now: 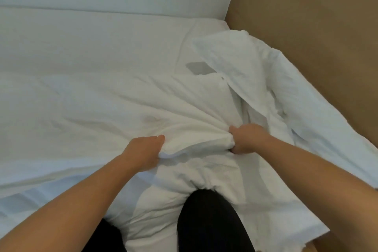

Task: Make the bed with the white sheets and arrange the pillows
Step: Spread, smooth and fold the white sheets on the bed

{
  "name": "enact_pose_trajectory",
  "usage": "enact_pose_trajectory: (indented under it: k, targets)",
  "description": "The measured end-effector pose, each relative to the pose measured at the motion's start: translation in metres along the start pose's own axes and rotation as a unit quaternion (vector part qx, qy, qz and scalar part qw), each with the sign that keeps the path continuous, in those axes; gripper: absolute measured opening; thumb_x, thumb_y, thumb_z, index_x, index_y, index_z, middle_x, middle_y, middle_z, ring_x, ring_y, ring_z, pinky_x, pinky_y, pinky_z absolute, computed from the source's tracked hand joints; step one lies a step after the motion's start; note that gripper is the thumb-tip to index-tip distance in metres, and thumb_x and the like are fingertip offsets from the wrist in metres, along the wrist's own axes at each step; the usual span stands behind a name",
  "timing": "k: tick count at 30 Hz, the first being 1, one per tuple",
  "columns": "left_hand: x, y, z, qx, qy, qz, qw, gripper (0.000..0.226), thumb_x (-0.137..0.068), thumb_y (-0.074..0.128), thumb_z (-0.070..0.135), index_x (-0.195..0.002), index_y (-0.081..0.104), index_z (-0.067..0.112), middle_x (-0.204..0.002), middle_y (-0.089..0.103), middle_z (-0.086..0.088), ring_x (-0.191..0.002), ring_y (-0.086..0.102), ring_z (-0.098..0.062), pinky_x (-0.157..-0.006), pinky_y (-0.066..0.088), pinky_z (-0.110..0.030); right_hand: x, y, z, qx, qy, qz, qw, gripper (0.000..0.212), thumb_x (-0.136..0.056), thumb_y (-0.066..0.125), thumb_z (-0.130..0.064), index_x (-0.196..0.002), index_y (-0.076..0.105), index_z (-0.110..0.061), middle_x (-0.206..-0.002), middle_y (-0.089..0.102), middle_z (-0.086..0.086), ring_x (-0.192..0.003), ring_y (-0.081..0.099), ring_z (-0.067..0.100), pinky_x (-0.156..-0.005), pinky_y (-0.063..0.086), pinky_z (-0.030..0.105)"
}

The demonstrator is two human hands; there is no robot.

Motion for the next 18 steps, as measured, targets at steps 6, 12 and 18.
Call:
enact_pose_trajectory:
  k: [6,12,18]
  targets:
    - [0.025,0.001,-0.01,-0.047,0.035,-0.068,0.996,0.036,-0.087,0.057,0.042,-0.115,0.043,0.025,-0.112,0.059,0.005,-0.092,0.06,-0.018,-0.074,0.047,-0.03,0.049,0.046,-0.012,-0.347,0.011,-0.236,0.908,0.041,-0.08,0.076,-0.04,-0.097,0.05,-0.013,-0.077,0.058,0.007,-0.059,0.057,0.02,-0.051,0.049,0.027]
    - [0.009,0.01,-0.006,0.116,-0.014,-0.187,0.975,0.045,-0.089,0.04,0.07,-0.084,0.047,0.025,-0.091,0.054,0.006,-0.077,0.05,-0.012,-0.072,0.04,-0.03,0.034,-0.015,0.019,-0.359,0.047,0.11,0.926,0.022,-0.093,0.056,-0.036,-0.096,0.058,-0.015,-0.087,0.066,0.002,-0.078,0.062,0.023,-0.066,0.05,0.034]
    - [-0.066,-0.047,0.046,0.379,-0.036,-0.022,0.924,0.024,-0.095,0.054,0.041,-0.099,0.058,0.017,-0.098,0.062,0.001,-0.093,0.059,-0.019,-0.08,0.048,-0.031,0.036,-0.056,0.119,-0.465,0.121,0.454,0.75,0.006,-0.09,0.052,-0.013,-0.09,0.057,-0.014,-0.08,0.06,0.001,-0.071,0.057,0.021,-0.067,0.049,0.037]
Point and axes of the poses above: each hand's wrist, its own x-axis away from the middle knuckle, its own y-axis out of the palm, z = x × y, the point moved 6 cm from there along -x, towards the middle knuckle
